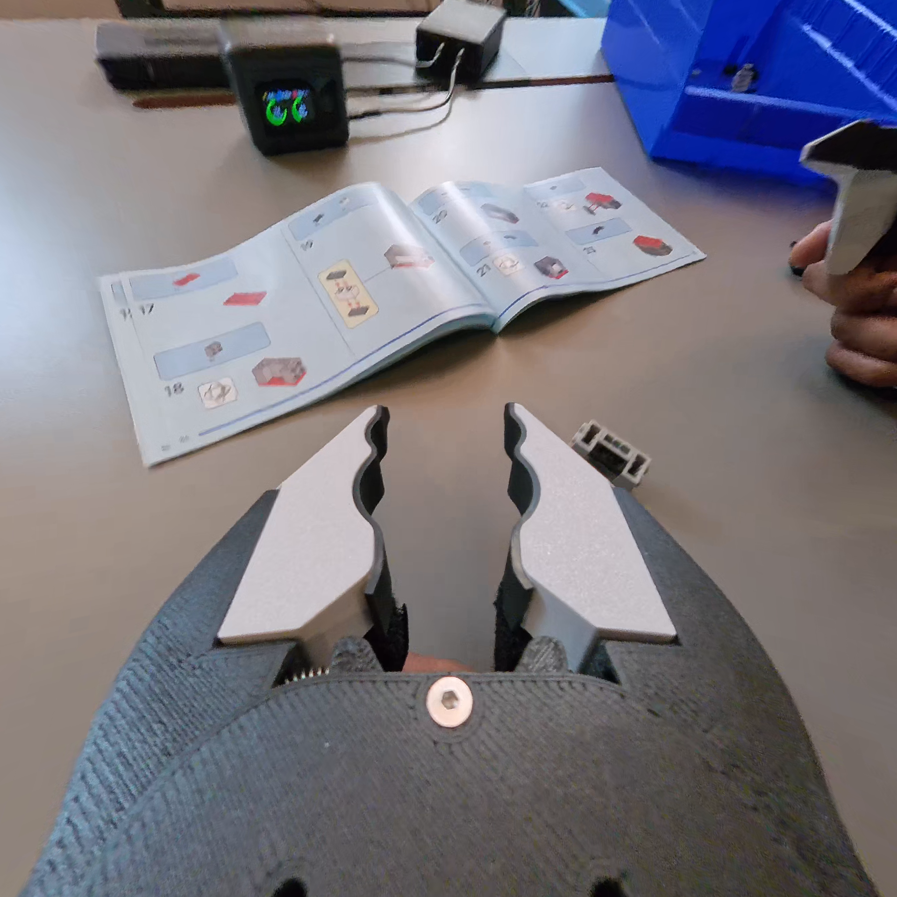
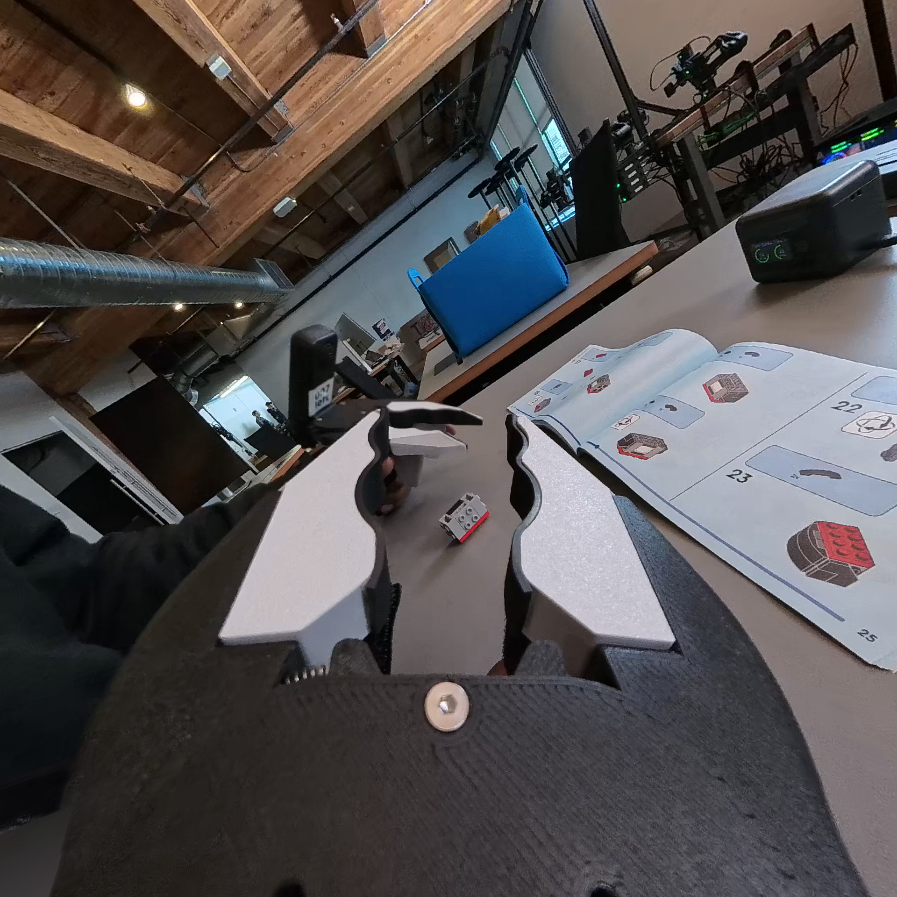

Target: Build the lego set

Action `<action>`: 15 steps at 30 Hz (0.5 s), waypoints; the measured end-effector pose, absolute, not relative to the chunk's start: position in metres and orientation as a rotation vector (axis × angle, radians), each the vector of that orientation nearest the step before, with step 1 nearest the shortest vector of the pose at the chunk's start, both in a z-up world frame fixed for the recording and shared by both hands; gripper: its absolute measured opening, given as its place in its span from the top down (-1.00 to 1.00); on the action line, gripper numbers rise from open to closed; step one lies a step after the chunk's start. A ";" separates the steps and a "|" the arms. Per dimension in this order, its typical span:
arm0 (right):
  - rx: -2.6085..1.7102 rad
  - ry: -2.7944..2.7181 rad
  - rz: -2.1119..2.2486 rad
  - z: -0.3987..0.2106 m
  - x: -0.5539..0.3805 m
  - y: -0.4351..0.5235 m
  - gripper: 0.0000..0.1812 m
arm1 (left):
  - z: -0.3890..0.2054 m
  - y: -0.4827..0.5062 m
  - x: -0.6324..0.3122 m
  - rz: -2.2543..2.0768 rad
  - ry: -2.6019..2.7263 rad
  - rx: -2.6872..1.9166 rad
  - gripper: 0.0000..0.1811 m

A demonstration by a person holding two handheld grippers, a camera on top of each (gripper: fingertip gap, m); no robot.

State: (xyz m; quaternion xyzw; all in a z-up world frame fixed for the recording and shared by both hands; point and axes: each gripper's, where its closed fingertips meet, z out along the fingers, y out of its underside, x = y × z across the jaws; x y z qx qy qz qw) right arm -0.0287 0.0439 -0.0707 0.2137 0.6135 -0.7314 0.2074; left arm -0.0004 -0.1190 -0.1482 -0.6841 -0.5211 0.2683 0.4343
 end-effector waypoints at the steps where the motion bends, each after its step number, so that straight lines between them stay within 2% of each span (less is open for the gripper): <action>1: 0.594 1.709 -2.037 -0.071 -0.029 0.044 0.47 | -0.143 -0.111 -0.004 0.674 -1.258 -1.728 0.46; 10: 0.572 1.724 -2.039 -0.070 -0.025 0.043 0.47 | -0.038 0.006 -0.078 0.705 -0.700 -1.940 0.44; 15: 0.559 1.735 -2.035 -0.071 -0.024 0.042 0.47 | -0.015 0.096 -0.131 0.668 -0.439 -2.103 0.44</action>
